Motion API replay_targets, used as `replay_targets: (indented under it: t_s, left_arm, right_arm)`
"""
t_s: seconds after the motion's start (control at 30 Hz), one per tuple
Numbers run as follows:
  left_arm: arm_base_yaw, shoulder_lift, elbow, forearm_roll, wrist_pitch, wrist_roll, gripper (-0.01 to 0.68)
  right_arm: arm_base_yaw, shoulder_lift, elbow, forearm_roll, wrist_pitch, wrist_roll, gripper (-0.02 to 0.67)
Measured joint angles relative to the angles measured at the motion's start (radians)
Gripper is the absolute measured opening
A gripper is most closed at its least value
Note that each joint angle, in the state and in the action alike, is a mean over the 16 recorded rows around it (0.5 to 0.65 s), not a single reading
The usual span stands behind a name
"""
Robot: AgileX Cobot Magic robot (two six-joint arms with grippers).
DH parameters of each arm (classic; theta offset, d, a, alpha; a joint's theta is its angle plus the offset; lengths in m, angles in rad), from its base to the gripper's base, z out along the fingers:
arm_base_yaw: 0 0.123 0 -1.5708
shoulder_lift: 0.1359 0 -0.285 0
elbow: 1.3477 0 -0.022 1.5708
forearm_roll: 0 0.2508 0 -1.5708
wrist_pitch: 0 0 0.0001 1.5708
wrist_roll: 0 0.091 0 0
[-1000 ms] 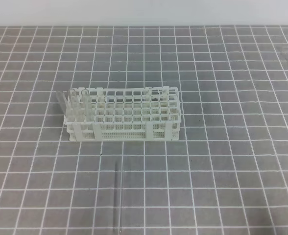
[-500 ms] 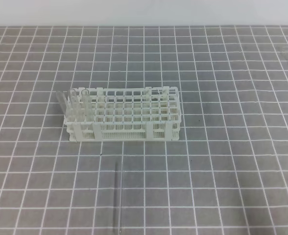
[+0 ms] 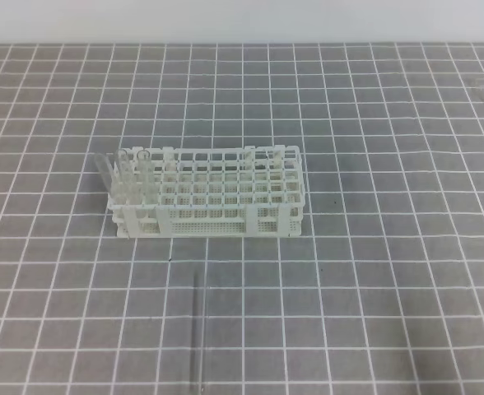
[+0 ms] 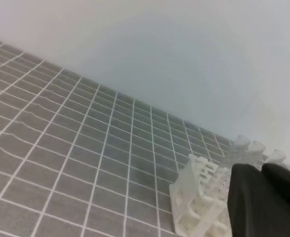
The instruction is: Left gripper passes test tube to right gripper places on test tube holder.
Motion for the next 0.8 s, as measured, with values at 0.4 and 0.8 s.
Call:
replay_targets:
  t_s: [0.4,0.8]
  left_arm:
    - [0.0,0.242,-0.292,0.0,0.328,0.017,0.0]
    - [0.0,0.612,-0.488,-0.092,0.608,0.196,0.0]
  right_arm:
    - [0.0,0.17,-0.197,-0.024,0.248,-0.014,-0.013]
    - [0.0,0.39,-0.328,-0.127,0.422,-0.04,-0.013]
